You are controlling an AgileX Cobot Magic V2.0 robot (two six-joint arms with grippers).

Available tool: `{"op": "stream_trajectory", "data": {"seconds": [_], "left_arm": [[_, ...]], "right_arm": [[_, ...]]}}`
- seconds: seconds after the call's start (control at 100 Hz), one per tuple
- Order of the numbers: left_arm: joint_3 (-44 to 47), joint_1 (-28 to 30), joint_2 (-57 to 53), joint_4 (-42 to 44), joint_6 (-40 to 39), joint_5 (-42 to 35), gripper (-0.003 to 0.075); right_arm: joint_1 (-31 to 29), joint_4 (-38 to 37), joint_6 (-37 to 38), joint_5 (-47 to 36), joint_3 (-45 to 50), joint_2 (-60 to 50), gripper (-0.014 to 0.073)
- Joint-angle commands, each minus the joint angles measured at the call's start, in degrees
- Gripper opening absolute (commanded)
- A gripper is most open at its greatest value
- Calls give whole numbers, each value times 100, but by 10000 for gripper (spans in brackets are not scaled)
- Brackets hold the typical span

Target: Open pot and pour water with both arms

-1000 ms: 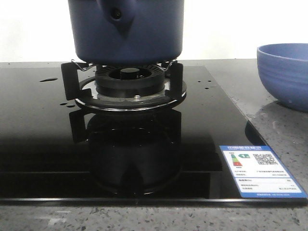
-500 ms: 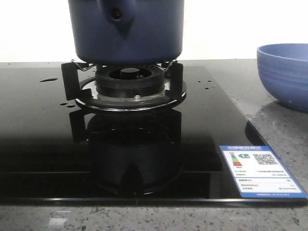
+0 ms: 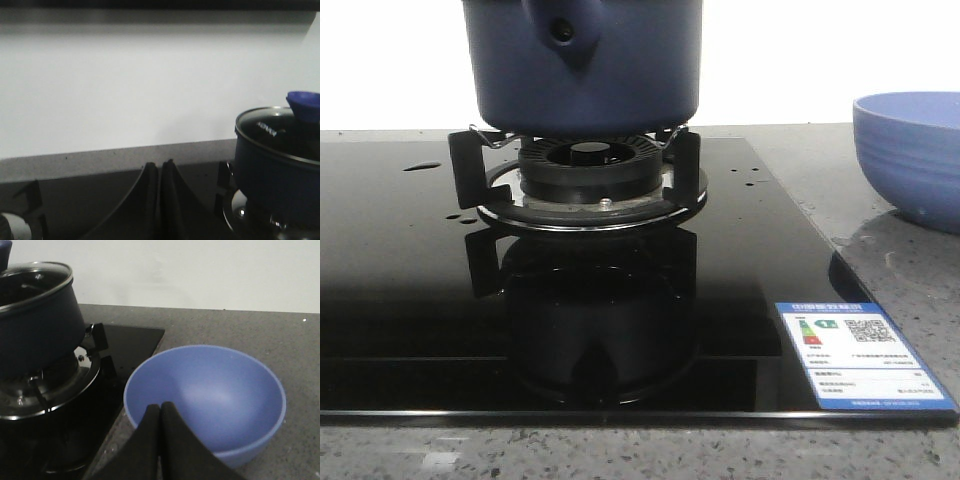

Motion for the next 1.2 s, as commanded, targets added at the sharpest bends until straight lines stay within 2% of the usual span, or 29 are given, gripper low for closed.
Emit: {"op": "stream_trajectory", "data": {"seconds": [0.0,0.19,0.92,1.04,1.19], "left_arm": [[325,-67,-369,-335,-43,-229,-19],[891,-67,-957,-778,-43,-226,-19],[891,-67,-1021,-814,-43,-186,-19],[891,-67,-1021,-814,-43,-466,-19],[891,-67,-1021,-791,-43,-461,-19]], "right_arm": [[24,222,-98,-339,205,-368,-55],[24,539,-98,-480,479,-820,-55],[24,549,-98,-480,479,-844,-55],[24,549,-98,-480,479,-844,-55],[24,549,-98,-480,479,-844,-55]]}}
